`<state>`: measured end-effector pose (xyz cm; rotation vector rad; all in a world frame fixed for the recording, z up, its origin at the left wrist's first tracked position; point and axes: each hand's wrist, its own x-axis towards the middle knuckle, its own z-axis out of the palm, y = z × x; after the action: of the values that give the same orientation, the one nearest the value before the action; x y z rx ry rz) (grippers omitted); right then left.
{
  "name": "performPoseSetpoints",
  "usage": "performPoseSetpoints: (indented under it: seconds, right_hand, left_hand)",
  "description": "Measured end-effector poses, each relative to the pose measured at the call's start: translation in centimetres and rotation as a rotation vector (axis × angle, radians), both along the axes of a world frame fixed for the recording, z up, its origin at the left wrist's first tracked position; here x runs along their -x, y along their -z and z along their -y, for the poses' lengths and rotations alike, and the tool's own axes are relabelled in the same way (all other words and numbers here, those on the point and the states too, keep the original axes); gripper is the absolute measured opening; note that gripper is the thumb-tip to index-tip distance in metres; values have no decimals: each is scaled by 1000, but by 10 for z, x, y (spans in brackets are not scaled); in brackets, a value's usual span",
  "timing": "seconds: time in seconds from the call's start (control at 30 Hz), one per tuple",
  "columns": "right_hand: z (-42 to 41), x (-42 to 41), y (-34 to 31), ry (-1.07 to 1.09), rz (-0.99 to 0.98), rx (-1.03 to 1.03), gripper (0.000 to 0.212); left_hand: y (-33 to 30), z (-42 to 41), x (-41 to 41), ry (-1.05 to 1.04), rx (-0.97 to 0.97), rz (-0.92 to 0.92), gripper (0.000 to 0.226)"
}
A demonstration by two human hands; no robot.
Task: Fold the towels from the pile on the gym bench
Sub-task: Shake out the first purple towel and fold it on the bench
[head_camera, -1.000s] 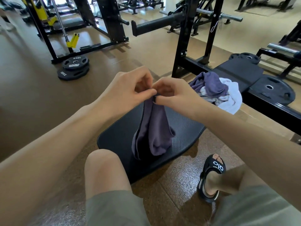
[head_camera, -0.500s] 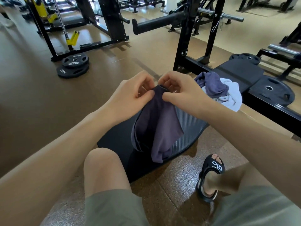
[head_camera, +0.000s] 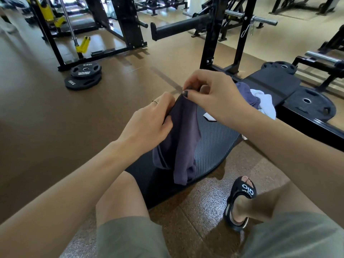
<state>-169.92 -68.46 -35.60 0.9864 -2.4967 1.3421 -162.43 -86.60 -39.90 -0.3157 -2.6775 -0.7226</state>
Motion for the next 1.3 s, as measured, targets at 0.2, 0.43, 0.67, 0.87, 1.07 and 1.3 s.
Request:
performPoseSetpoints:
  seconds: [0.2,0.43,0.67,0.87,1.07,1.3]
  right_hand:
    - [-2,-3,-3,11,20,16,12]
    - [-5,0,-3,66,11,45,13]
    - [-4,-1,-6,98,-10,54,12]
    - [-9,6,-8,163,-17,82,9]
    - [-15,9,-3,200,4,66,8]
    - [-20,14,-1,284,3,101,11]
  left_hand:
    - [13,-5,1,19,-71,-52,14]
    - [20,-7,-4,53,-258,22,16]
    - [30,-2,-8,-42,-246,-7,16]
    - [34,7,-13,14,-119,-66,14]
    - [45,16,-12,-76,240,-35,8]
    - [58,29,-11,-167,408,-76,23]
